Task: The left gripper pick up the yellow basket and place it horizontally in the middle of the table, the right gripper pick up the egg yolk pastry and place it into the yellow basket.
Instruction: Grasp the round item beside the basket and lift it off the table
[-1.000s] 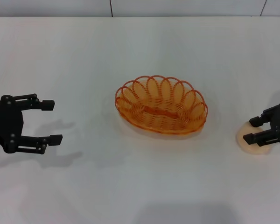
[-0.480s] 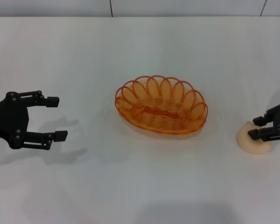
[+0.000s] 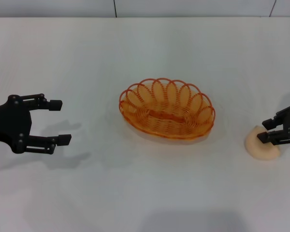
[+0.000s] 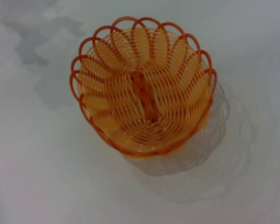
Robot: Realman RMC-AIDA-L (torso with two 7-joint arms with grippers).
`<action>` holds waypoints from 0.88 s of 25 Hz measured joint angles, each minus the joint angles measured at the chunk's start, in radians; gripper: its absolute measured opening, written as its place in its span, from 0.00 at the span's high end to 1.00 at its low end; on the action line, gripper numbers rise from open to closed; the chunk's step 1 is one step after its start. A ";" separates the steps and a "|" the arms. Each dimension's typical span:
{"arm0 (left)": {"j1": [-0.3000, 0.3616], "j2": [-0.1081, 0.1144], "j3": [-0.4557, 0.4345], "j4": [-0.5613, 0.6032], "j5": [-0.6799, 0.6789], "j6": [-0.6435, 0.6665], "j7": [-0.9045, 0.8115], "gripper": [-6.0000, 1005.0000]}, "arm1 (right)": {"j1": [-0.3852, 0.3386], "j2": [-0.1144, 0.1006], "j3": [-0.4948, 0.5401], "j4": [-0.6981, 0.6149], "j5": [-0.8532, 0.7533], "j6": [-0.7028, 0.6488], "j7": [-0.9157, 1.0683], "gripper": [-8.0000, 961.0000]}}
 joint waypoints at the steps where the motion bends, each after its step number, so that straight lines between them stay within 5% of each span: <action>1: 0.000 0.000 0.000 0.000 0.000 0.000 0.000 0.14 | 0.000 0.000 -0.001 0.001 -0.001 -0.001 0.000 0.67; 15: -0.008 0.000 0.000 0.000 0.002 -0.001 0.007 0.14 | -0.004 0.008 -0.016 0.008 0.009 -0.019 -0.031 0.77; 22: -0.007 0.000 0.004 0.000 0.002 0.000 0.003 0.14 | -0.005 0.009 -0.017 -0.002 0.044 -0.021 -0.053 0.95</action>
